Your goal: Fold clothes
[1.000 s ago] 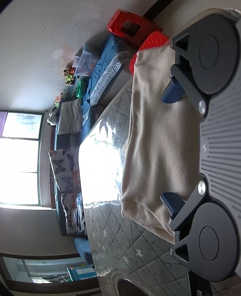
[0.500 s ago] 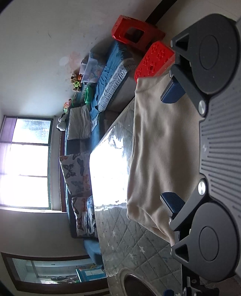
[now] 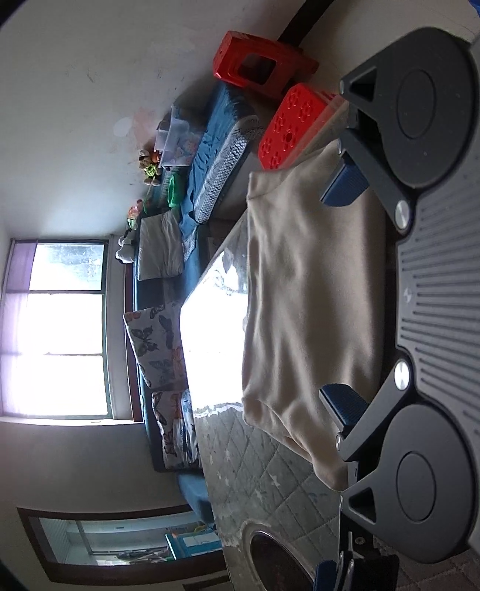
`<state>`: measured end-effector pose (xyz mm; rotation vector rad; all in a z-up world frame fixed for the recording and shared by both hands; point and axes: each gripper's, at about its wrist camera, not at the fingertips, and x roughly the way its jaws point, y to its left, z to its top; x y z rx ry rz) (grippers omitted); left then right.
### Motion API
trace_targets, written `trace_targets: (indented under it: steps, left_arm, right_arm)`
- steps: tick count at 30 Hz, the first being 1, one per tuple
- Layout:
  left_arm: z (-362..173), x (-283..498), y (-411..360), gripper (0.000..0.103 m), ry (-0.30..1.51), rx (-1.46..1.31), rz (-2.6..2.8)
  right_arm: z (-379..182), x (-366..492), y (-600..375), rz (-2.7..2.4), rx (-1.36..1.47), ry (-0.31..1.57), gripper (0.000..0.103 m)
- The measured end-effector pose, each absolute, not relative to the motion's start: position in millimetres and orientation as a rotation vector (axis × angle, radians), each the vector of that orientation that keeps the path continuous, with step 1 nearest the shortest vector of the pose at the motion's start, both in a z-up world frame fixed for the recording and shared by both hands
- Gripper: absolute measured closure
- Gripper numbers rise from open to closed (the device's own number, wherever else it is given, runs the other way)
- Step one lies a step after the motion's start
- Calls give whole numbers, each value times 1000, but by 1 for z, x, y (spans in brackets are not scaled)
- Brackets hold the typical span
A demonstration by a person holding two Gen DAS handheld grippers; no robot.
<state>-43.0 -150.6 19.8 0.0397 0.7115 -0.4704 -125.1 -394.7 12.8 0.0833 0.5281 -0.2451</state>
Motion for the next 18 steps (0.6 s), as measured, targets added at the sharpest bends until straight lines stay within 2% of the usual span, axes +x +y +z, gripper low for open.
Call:
trace_targets:
  steps: [18]
  left_arm:
    - [16, -59, -164, 0, 715, 75, -505]
  right_arm:
    - [9, -150, -404, -251, 110, 573, 0]
